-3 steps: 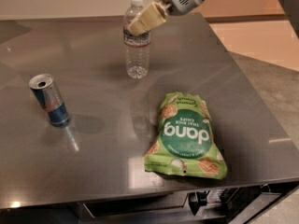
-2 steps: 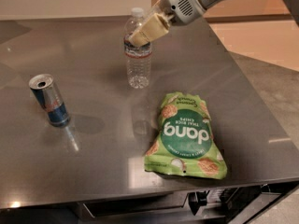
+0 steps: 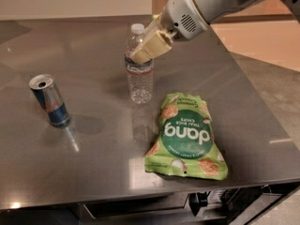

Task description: Move water bottle near green rice chip bag

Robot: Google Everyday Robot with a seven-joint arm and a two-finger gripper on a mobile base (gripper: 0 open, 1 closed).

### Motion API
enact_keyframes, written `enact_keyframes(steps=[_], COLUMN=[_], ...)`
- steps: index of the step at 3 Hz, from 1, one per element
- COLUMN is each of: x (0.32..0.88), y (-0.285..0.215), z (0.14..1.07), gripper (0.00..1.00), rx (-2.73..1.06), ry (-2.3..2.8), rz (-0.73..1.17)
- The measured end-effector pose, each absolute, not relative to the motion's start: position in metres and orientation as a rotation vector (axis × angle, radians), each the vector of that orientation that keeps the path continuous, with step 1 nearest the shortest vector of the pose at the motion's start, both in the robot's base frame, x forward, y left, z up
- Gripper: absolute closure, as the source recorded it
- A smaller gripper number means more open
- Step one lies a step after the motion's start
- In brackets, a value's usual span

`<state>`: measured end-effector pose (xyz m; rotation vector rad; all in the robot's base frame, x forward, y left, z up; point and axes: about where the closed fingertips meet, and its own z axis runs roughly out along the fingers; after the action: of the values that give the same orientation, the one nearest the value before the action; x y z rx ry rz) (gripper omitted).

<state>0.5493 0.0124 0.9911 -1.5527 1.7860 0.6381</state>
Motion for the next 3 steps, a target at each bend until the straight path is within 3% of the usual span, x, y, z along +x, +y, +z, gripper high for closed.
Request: enact_keyframes(steps=[2,3], x=[0.537,0.536], y=[0.013,0.009], z=[0.972,0.966], gripper=[1.0,0.82], rx=[-1.575,-1.566], ry=[1.804,1.829], rz=[0.621,0.603])
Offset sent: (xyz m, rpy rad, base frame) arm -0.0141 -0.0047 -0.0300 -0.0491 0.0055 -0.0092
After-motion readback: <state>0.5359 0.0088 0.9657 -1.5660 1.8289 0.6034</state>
